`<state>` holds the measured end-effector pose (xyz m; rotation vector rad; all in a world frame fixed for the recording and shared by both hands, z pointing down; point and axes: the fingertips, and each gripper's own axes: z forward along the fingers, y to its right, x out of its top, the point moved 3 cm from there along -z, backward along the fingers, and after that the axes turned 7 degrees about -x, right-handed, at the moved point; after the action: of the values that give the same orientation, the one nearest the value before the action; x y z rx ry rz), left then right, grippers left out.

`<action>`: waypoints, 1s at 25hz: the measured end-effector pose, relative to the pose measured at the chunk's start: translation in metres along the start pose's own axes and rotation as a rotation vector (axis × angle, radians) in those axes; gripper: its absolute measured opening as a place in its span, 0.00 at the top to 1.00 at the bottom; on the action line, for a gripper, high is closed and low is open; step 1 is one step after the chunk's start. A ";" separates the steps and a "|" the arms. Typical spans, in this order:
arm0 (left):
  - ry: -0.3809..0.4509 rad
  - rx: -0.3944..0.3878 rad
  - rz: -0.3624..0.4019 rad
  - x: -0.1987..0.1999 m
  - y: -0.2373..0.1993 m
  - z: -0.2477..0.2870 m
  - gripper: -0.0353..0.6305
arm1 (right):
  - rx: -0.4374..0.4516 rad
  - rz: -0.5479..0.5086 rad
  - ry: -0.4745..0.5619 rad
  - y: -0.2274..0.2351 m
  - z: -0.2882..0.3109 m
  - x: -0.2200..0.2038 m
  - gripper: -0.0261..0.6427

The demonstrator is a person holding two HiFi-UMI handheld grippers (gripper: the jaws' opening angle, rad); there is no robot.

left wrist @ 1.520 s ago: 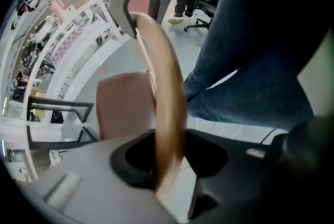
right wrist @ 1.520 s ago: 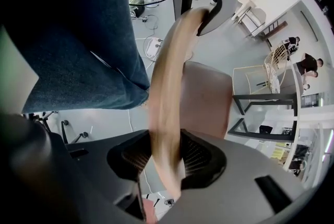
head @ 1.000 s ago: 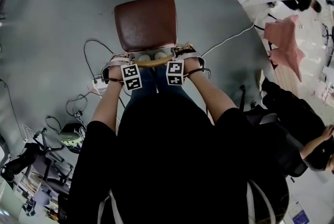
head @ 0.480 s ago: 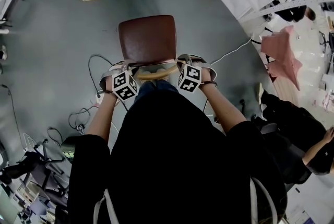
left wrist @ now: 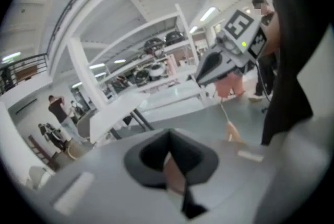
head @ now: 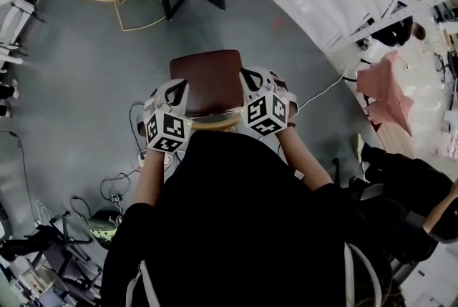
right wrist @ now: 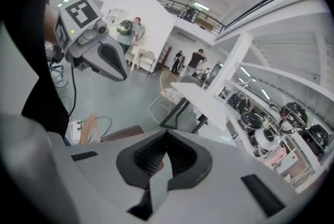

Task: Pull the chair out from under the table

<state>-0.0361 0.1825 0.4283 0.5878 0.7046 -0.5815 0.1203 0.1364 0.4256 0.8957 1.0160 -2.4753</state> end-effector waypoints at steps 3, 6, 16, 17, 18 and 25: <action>0.105 0.094 -0.063 0.031 -0.018 -0.023 0.94 | -0.092 0.056 0.092 0.026 -0.017 0.035 0.93; 0.204 0.178 -0.084 0.060 -0.031 -0.045 0.94 | -0.167 0.097 0.176 0.048 -0.035 0.062 0.93; 0.495 0.385 -0.228 0.110 -0.065 -0.105 0.94 | -0.269 0.389 0.404 0.088 -0.081 0.106 0.93; 0.507 0.397 -0.241 0.111 -0.067 -0.110 0.94 | -0.274 0.402 0.416 0.089 -0.084 0.108 0.93; 0.520 0.409 -0.246 0.113 -0.068 -0.114 0.94 | -0.278 0.415 0.427 0.090 -0.087 0.110 0.93; 0.580 0.409 -0.271 0.125 -0.066 -0.127 0.94 | -0.292 0.449 0.492 0.090 -0.103 0.122 0.93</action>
<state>-0.0548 0.1858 0.2395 1.0738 1.2374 -0.8270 0.1180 0.1408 0.2423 1.4791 1.1303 -1.7227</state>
